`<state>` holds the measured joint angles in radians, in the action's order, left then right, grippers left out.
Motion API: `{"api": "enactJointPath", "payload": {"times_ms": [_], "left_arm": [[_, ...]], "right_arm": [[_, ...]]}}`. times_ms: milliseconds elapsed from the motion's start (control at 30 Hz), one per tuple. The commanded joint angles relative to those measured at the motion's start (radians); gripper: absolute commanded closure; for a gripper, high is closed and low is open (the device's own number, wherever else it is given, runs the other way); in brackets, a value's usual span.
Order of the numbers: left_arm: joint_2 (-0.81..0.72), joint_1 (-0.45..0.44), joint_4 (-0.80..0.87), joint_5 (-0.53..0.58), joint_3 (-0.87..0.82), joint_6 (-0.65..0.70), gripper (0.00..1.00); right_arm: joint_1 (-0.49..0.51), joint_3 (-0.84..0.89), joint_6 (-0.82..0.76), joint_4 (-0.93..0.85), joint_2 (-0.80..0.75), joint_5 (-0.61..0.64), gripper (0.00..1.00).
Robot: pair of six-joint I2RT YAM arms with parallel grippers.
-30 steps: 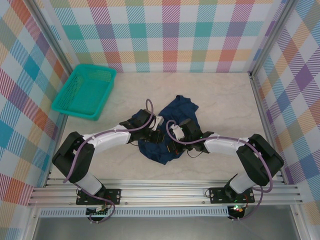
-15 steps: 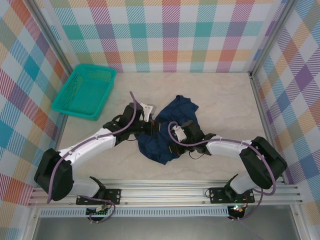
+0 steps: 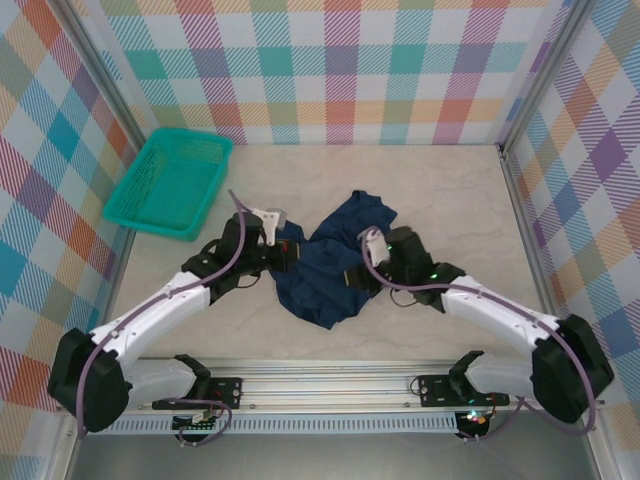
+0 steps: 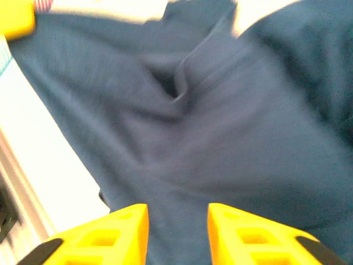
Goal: Fold the inside-out t-shirt
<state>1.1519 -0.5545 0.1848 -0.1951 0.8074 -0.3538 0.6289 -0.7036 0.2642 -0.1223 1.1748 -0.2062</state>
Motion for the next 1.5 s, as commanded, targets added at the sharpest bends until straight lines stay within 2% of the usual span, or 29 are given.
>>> {"api": "enactJointPath", "payload": {"times_ms": [0,200,367,467,567,667,800,900,1000,1067,1100,1200,1367,1467], "left_arm": [[-0.069,0.043,0.037,0.097,-0.03,-0.056,1.0],[-0.17,0.128,0.075,0.129,0.002,-0.081,1.0],[-0.211,0.21,0.145,0.126,0.05,-0.076,1.0],[-0.227,0.245,0.185,0.118,0.077,-0.07,1.0],[-0.242,0.262,0.226,0.123,0.11,-0.072,1.0],[-0.259,0.273,0.26,0.129,0.145,-0.062,1.0],[-0.257,0.277,0.293,0.136,0.187,-0.044,1.0],[-0.253,0.284,0.306,0.141,0.216,-0.029,1.0],[-0.242,0.294,0.306,0.148,0.251,-0.026,1.0],[-0.23,0.301,0.302,0.141,0.283,-0.028,1.0],[-0.224,0.303,0.3,0.137,0.299,-0.032,1.0],[-0.201,0.309,0.284,0.121,0.356,-0.041,1.0],[-0.137,0.314,0.249,0.078,0.461,-0.058,1.0],[-0.105,0.323,0.253,0.066,0.511,-0.058,1.0]], "right_arm": [[-0.081,-0.062,0.021,-0.127,-0.012,0.105,0.62],[-0.155,-0.129,0.022,-0.236,0.05,0.254,0.54],[-0.27,-0.144,0.054,-0.201,0.15,0.214,0.52],[-0.304,-0.204,0.055,-0.188,0.254,0.224,0.5],[-0.32,-0.29,0.06,-0.191,0.38,0.168,0.45],[-0.319,-0.337,0.082,-0.155,0.476,0.017,0.39],[-0.315,-0.326,0.14,-0.095,0.556,-0.119,0.38],[-0.315,-0.309,0.157,-0.078,0.596,-0.131,0.47],[-0.317,-0.3,0.173,-0.035,0.586,-0.132,0.7],[-0.327,-0.297,0.176,-0.006,0.553,-0.132,0.93],[-0.33,-0.294,0.176,0.002,0.528,-0.127,0.99],[-0.35,-0.261,0.163,0.0,0.396,-0.039,1.0],[-0.361,-0.165,0.122,-0.041,0.066,0.19,1.0],[-0.358,-0.103,0.128,-0.058,-0.105,0.239,1.0]]}}
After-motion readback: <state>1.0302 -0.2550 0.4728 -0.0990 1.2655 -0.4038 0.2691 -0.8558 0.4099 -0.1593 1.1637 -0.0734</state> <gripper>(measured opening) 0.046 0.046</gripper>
